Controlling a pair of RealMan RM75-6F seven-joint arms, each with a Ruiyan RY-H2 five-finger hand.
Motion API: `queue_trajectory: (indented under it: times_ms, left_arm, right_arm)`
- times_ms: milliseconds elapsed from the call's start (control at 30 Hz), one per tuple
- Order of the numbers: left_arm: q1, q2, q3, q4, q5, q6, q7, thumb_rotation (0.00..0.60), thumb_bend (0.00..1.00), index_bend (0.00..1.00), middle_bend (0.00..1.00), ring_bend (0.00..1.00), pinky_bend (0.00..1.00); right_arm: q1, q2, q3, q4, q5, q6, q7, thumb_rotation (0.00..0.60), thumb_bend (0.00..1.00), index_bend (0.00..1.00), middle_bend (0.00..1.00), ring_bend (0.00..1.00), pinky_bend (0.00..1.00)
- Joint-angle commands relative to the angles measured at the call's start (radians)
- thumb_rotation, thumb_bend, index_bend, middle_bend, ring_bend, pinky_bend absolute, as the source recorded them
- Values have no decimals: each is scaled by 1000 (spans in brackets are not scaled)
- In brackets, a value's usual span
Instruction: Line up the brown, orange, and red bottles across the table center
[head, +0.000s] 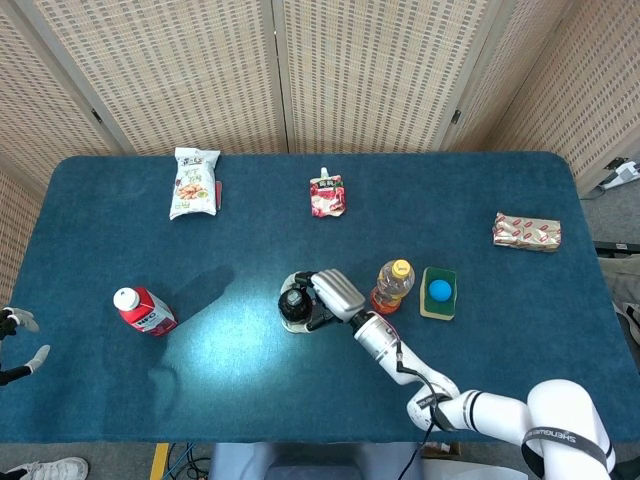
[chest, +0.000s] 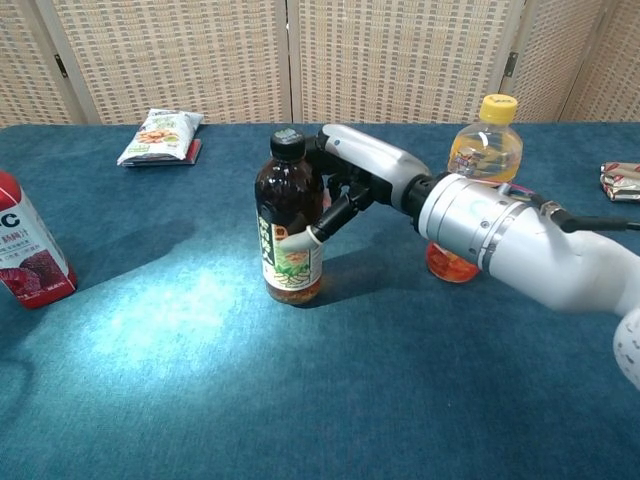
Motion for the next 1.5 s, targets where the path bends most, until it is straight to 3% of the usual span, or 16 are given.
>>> queue_trajectory:
  times_ms: [33, 433, 600, 700, 933, 1033, 1500]
  left_arm:
    - [-1, 0, -2, 5, -5, -4, -7, 600, 226, 493, 363, 449, 668]
    - [-2, 0, -7, 16, -11, -10, -21, 600, 227, 501, 363, 449, 668]
    - [-1, -1, -6, 15, -13, -12, -18, 600, 227, 502, 363, 449, 668]
    - [-2, -2, -5, 15, -12, -14, -15, 600, 227, 502, 363, 449, 668]
    - [-1, -2, -5, 14, -13, -16, -12, 600, 226, 503, 363, 449, 668]
    - [-1, -3, -4, 14, -13, -18, -11, 600, 227, 503, 363, 449, 668]
    - [-3, -6, -1, 14, -13, -25, -2, 600, 227, 503, 363, 449, 668]
  right_arm:
    - [17, -25, 0, 46, -5, 3, 30, 600, 24, 540, 593, 547, 660]
    - [42, -52, -8, 128, -14, 21, 70, 600, 42, 540, 586, 546, 659]
    - [44, -38, -16, 120, -10, 14, 74, 600, 41, 533, 509, 493, 639]
    - [45, -27, -20, 114, -7, 6, 77, 600, 26, 446, 421, 439, 616]
    - [46, -5, -29, 97, 4, -11, 78, 600, 0, 122, 241, 327, 558]
    - [45, 4, -31, 86, 2, -7, 78, 600, 0, 38, 180, 295, 545]
    - [8, 108, -28, -83, 3, 52, 28, 600, 0, 11, 148, 269, 537]
